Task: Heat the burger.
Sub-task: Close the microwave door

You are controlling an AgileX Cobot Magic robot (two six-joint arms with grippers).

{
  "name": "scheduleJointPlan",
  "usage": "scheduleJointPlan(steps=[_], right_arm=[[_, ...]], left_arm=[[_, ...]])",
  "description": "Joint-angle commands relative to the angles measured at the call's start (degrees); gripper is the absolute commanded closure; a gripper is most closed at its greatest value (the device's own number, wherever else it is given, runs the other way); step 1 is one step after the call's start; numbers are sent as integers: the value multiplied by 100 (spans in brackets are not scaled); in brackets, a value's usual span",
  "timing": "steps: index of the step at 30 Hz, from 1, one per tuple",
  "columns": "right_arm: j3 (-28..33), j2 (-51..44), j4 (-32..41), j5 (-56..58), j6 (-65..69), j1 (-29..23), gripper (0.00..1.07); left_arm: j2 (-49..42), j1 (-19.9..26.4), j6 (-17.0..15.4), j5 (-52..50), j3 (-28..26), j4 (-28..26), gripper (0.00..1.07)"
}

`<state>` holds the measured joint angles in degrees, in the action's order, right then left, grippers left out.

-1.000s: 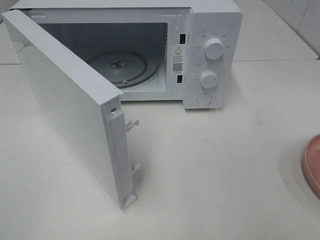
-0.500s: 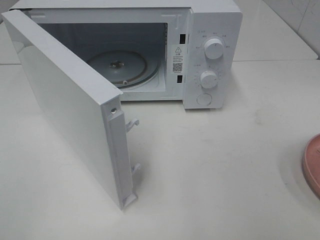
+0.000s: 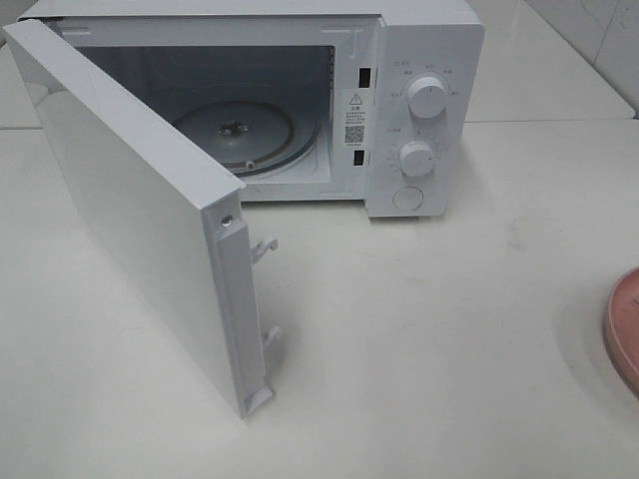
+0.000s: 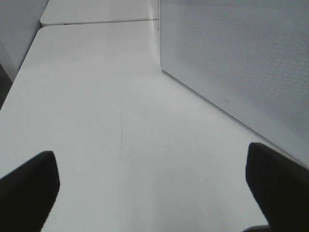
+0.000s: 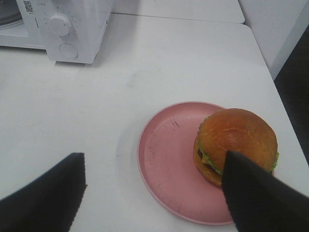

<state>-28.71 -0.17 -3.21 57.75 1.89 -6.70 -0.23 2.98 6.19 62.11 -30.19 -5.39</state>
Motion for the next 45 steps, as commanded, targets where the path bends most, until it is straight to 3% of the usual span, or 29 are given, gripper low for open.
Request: scheduleJointPlan(steps=[1, 7, 9, 10, 12, 15, 17, 18, 19, 25, 29, 32, 34, 41, 43, 45], right_arm=[[11, -195, -57, -86, 6, 34, 31], [11, -195, -57, -86, 6, 34, 31], [11, -195, -57, -86, 6, 34, 31], [11, -195, -57, -86, 6, 34, 31], [11, -195, -57, -86, 6, 34, 31], [11, -195, -57, -86, 6, 34, 31], [11, -195, -57, -86, 6, 34, 31], [11, -195, -57, -86, 6, 34, 31], [11, -195, -57, -86, 6, 34, 31], [11, -195, -57, -86, 6, 34, 31], [11, -195, -57, -86, 6, 29, 31], [11, -195, -57, -86, 6, 29, 31], [11, -195, -57, -86, 6, 29, 31], [11, -195, -57, -86, 6, 29, 31], [11, -195, -57, -86, 6, 29, 31], [11, -195, -57, -86, 6, 29, 31]], left_arm=[[92, -6, -52, -155, -138, -97, 12], [619, -6, -52, -481, -201, -115, 28], [1008, -6, -52, -785, -195, -115, 52], [1008, -6, -52, -785, -195, -115, 52], [1318, -6, -52, -1037, -195, -126, 71], [1415, -6, -52, -1129, -195, -126, 76], [1765, -6, -52, -1490, -195, -115, 97], [1765, -6, -52, -1490, -195, -115, 97], [2000, -6, -52, -1782, -195, -115, 107], [2710, -6, -46, -2762, -143, -138, 107], [3243, -6, -29, -3965, 252, -241, 107], [3317, -6, -17, -4206, 350, -298, 107], [3644, -6, 23, -5563, 917, -493, 107], [4108, -6, 63, -7443, 1719, -430, 107], [4400, -6, 57, -8342, 2011, -183, 107], [4521, -6, 57, -8617, 2080, -11, 107]])
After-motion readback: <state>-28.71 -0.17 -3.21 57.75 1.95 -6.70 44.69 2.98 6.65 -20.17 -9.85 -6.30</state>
